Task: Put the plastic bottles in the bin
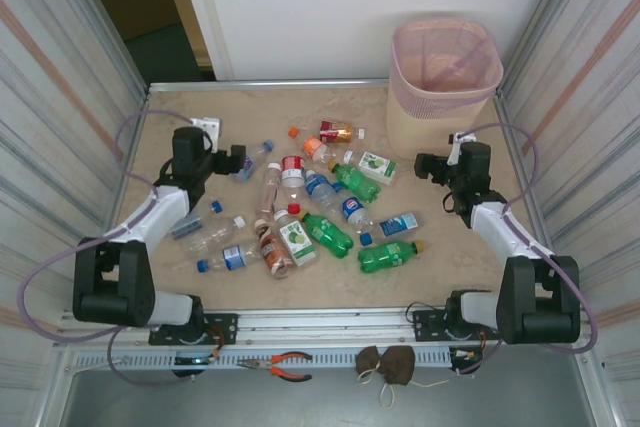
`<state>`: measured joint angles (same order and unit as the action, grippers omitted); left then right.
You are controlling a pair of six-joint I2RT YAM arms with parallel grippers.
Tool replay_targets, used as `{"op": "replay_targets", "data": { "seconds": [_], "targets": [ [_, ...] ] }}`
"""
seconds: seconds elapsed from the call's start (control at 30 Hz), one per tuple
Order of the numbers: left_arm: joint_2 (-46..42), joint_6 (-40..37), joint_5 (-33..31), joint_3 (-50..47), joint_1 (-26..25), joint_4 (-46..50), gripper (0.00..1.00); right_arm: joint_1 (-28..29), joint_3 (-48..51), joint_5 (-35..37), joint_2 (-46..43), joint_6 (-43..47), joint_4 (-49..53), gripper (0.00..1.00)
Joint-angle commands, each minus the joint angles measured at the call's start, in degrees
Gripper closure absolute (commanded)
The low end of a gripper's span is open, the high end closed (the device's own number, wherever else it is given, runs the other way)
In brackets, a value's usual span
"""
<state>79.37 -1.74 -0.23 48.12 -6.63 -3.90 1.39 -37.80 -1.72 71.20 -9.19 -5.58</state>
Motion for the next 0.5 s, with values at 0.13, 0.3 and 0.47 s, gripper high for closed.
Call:
{"op": "replay_targets", "data": {
  "seconds": [0.13, 0.3, 0.47],
  "targets": [
    [9.27, -5.42, 7.07, 14.48, -0.75, 20.88, 0.06, 3.00, -4.73, -2.38, -3.40, -1.84, 13.64, 0.01],
    [15.85, -9.48, 8.58, 22.84, -0.84, 29.65, 0.09, 4.41, -6.27, -1.54, -4.52, -1.53, 16.61, 0.01],
    [20.03, -11.61, 10.98, 26.30, -0.89, 33.33, 0.11, 6.34, -7.83, 0.54, -6.73, -1.33, 18.80, 0.01]
  ]
}}
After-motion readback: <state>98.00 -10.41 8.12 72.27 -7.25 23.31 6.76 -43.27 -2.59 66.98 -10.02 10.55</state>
